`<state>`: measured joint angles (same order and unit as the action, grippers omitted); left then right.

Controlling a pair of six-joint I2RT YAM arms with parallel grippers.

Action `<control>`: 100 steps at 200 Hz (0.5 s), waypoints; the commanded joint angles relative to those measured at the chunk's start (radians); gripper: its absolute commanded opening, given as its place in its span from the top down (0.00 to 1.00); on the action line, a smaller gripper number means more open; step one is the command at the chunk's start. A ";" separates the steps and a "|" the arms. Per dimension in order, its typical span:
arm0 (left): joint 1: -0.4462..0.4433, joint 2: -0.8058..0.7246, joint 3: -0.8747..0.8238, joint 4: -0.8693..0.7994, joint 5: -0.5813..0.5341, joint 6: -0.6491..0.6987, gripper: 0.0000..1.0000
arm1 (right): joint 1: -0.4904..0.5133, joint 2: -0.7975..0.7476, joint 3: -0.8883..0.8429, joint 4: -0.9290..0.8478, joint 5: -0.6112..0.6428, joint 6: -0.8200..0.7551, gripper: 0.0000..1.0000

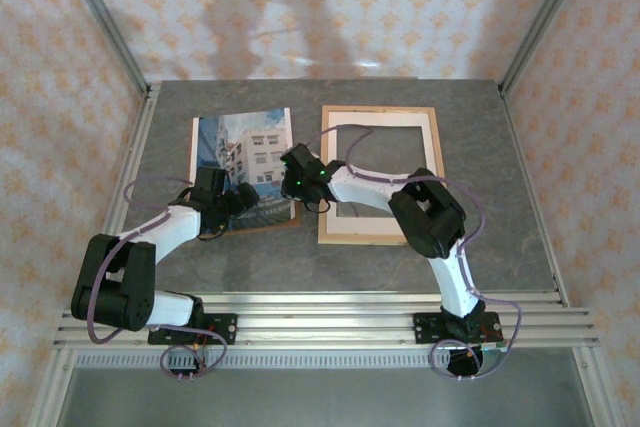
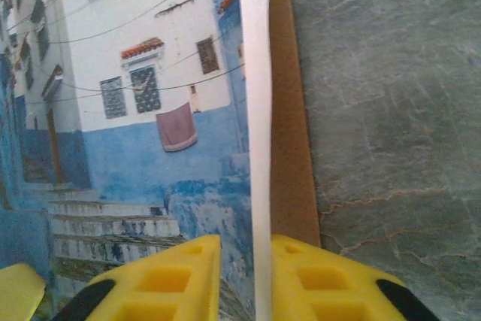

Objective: Put the photo into the frame

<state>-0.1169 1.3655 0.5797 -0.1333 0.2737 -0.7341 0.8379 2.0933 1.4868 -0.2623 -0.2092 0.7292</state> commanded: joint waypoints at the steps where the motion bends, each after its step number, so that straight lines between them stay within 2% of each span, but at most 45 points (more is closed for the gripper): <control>1: 0.001 0.003 -0.030 -0.056 0.024 0.006 0.00 | -0.011 0.013 0.025 -0.023 0.004 0.024 0.92; 12: 0.001 -0.012 -0.017 -0.081 0.016 0.024 0.00 | -0.020 0.005 0.017 -0.009 -0.012 0.027 1.00; 34: -0.011 -0.078 0.016 -0.143 -0.019 0.074 0.00 | -0.045 -0.025 0.003 0.001 -0.040 0.016 1.00; 54: -0.059 -0.162 0.053 -0.203 -0.088 0.128 0.00 | -0.072 -0.066 -0.005 -0.012 -0.073 -0.017 1.00; 79: -0.194 -0.251 0.097 -0.252 -0.217 0.194 0.00 | -0.110 -0.106 0.026 -0.097 -0.118 -0.092 1.00; 100: -0.300 -0.279 0.116 -0.252 -0.271 0.280 0.00 | -0.136 -0.117 0.077 -0.198 -0.160 -0.163 1.00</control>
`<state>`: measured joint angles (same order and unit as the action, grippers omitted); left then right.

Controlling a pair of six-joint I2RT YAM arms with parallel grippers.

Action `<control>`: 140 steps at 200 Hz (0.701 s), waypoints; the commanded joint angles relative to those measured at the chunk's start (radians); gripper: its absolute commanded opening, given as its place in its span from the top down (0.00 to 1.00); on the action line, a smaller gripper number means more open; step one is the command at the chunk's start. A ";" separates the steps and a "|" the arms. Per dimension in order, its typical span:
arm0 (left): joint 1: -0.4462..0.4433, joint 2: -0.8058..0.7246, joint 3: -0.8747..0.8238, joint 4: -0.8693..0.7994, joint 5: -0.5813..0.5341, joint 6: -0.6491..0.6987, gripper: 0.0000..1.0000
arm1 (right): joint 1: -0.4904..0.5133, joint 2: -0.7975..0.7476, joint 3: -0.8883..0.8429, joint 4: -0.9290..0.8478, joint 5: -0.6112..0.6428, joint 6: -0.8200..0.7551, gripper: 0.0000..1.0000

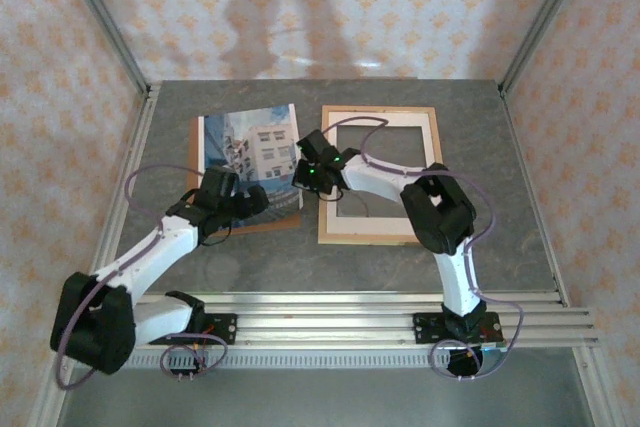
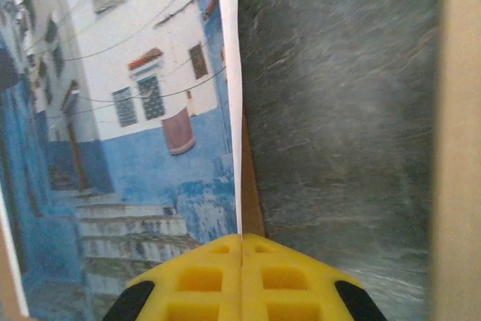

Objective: Put the photo into the frame

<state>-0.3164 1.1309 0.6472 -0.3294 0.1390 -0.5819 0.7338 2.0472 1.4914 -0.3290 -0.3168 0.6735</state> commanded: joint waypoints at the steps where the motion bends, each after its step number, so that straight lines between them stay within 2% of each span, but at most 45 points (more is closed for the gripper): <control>1: -0.105 -0.044 0.050 -0.056 -0.139 0.130 0.00 | -0.032 -0.071 0.075 -0.134 -0.054 -0.110 1.00; 34: -0.261 0.003 0.063 -0.027 -0.215 0.227 0.02 | -0.066 -0.086 0.111 -0.206 -0.108 -0.159 1.00; 72: -0.413 0.172 0.140 -0.031 -0.339 0.309 0.03 | -0.075 -0.097 0.122 -0.241 -0.126 -0.182 1.00; 111: -0.480 0.314 0.239 -0.010 -0.399 0.386 0.03 | -0.075 -0.111 0.102 -0.239 -0.129 -0.180 1.00; 140: -0.483 0.378 0.272 0.008 -0.444 0.426 0.07 | -0.075 -0.123 0.085 -0.228 -0.139 -0.171 1.00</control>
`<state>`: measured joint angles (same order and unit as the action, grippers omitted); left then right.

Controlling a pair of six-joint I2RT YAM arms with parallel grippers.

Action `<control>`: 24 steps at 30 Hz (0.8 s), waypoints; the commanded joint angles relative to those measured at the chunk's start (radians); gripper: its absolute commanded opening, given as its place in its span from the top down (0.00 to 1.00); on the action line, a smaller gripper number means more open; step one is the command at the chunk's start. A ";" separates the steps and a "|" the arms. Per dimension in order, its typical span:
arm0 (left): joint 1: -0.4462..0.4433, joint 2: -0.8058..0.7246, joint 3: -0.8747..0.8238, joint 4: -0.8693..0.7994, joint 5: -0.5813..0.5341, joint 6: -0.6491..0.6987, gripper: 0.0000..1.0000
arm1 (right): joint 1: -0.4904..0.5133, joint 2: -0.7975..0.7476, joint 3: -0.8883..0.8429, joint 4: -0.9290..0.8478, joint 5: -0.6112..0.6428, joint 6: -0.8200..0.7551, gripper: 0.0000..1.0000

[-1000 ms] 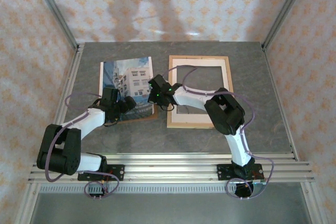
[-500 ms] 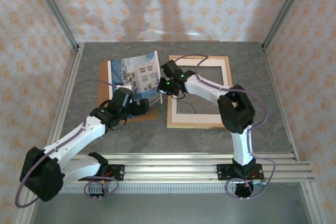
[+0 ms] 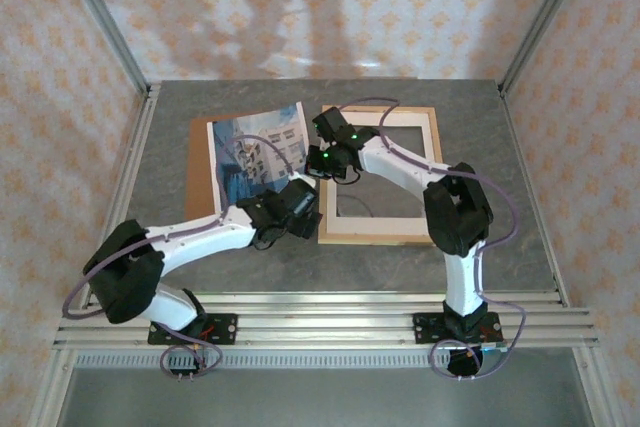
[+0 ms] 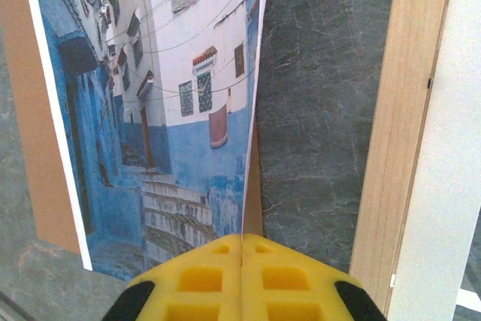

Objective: Put the photo into the frame

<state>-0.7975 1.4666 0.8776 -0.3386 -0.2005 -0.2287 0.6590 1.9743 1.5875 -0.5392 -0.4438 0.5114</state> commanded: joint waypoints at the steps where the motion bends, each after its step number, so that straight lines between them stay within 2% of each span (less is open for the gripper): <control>1: -0.002 0.044 0.043 0.017 -0.105 0.074 0.07 | -0.001 -0.051 -0.012 -0.018 -0.012 -0.008 1.00; 3: -0.003 0.064 0.052 0.014 -0.129 0.091 0.13 | -0.002 -0.058 -0.018 -0.017 -0.006 -0.010 1.00; 6: -0.003 0.073 0.047 0.023 -0.133 0.099 0.31 | -0.002 -0.062 -0.022 -0.021 -0.003 -0.011 1.00; 10: -0.002 0.074 0.031 0.045 -0.082 0.089 0.51 | -0.002 -0.058 -0.024 -0.011 -0.010 -0.006 1.00; 13: -0.002 0.074 0.018 0.060 -0.075 0.082 0.59 | -0.002 -0.058 -0.023 -0.003 -0.014 -0.001 1.00; 21: -0.002 0.083 0.016 0.081 -0.043 0.075 0.95 | -0.002 -0.065 -0.031 0.011 -0.026 0.012 1.00; 22: -0.002 0.084 0.018 0.081 -0.042 0.072 1.00 | -0.002 -0.066 -0.033 0.014 -0.027 0.014 0.99; 24: -0.002 0.084 0.021 0.081 -0.042 0.066 1.00 | -0.002 -0.072 -0.032 0.014 -0.020 0.011 0.91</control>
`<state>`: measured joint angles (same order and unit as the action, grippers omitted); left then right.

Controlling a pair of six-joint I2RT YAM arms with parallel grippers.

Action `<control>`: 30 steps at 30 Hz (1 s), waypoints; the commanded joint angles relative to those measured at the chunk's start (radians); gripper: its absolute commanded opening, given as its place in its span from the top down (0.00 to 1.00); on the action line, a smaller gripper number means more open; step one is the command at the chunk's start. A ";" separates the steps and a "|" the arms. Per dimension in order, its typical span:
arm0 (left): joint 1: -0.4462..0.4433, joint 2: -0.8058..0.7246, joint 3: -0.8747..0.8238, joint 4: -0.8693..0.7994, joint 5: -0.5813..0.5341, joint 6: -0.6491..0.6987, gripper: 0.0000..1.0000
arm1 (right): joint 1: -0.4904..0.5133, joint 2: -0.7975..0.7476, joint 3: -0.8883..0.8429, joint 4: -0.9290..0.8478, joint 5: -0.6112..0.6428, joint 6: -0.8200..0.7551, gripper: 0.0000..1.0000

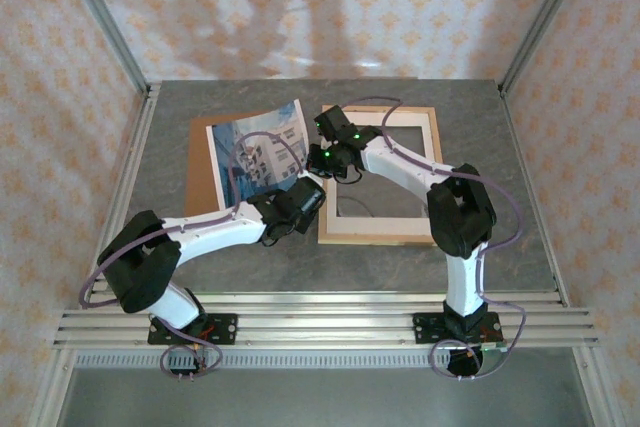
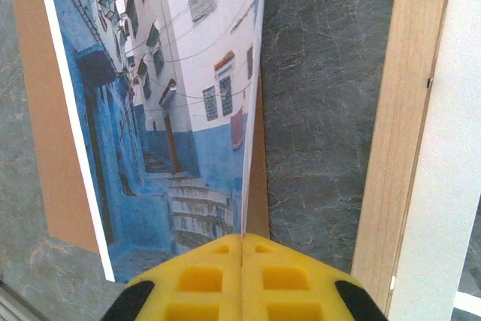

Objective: Put the photo into the frame

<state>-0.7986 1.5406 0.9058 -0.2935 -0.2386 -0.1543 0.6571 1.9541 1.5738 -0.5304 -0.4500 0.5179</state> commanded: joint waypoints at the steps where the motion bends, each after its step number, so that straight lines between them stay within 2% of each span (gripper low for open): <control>1: -0.001 0.006 -0.004 0.031 -0.005 -0.013 1.00 | -0.002 -0.058 -0.017 0.002 0.000 0.003 0.82; 4: -0.001 -0.015 0.006 0.009 -0.011 -0.025 1.00 | -0.023 -0.091 -0.008 -0.005 0.033 -0.011 0.53; 6: -0.002 -0.037 0.014 -0.011 -0.030 -0.035 1.00 | -0.052 -0.123 -0.009 -0.002 0.047 -0.031 0.46; 7: 0.000 -0.051 0.021 -0.022 -0.037 -0.039 1.00 | -0.067 -0.147 -0.010 -0.002 0.061 -0.046 0.40; 8: 0.001 -0.064 0.026 -0.028 -0.043 -0.040 1.00 | -0.079 -0.168 -0.014 -0.003 0.080 -0.061 0.23; 9: 0.002 -0.079 0.028 -0.030 -0.042 -0.040 1.00 | -0.093 -0.194 -0.022 -0.003 0.114 -0.074 0.03; 10: 0.004 -0.095 0.032 -0.032 -0.041 -0.040 1.00 | -0.104 -0.224 -0.033 -0.003 0.142 -0.093 0.00; 18: 0.061 -0.169 0.161 -0.045 0.005 -0.037 1.00 | -0.189 -0.414 -0.145 -0.028 0.358 -0.161 0.00; 25: 0.081 -0.125 0.466 0.018 0.148 -0.074 1.00 | -0.263 -0.518 -0.281 -0.005 0.364 -0.154 0.00; 30: 0.082 -0.068 0.607 0.139 0.283 -0.221 1.00 | -0.307 -0.605 -0.394 0.046 0.412 -0.114 0.00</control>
<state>-0.7193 1.4418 1.4647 -0.2474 -0.0593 -0.2657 0.3695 1.4143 1.2148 -0.5194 -0.1059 0.3809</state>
